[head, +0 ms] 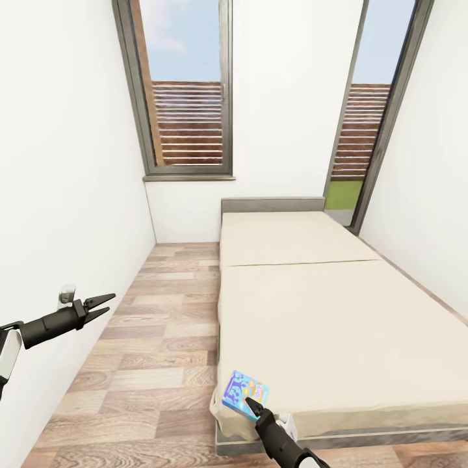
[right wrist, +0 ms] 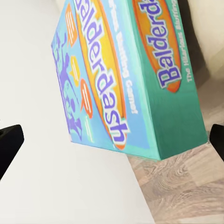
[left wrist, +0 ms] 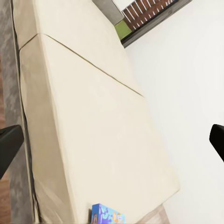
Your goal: Put all the toys in the child's room - the three board games (two on the bed and one on the table), the two jigsaw puzzles on the table, and the tennis ball on the table - inside the toy box on the table in the child's room.
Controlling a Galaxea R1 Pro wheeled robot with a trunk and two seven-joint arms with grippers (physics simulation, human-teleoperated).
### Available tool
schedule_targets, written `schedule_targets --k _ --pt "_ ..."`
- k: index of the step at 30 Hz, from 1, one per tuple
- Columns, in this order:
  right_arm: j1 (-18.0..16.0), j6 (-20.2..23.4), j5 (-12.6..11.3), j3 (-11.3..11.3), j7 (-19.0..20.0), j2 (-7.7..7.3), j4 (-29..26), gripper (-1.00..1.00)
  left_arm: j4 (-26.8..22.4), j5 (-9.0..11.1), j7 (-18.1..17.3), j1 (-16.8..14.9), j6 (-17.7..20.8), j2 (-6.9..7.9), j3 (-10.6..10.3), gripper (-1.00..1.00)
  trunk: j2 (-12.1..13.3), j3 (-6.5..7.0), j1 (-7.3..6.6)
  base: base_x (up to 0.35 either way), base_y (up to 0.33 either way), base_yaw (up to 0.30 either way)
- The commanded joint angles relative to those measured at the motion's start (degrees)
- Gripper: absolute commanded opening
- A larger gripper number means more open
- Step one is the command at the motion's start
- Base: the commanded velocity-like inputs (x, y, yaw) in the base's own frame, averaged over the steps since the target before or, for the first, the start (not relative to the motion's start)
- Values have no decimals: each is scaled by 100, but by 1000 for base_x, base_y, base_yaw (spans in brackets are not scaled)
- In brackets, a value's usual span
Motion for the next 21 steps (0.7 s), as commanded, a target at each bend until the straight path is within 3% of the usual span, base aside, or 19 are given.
schedule_targets --k 1,21 --pt "-2 55 -48 -27 9 3 -2 100 3 16 -7 -3 35 1 4 100 -2 -5 -1 0 48 0" --pt "-2 55 -48 -27 9 3 -2 100 3 16 -14 -3 36 -8 9 100 -2 -5 -1 10 7 0"
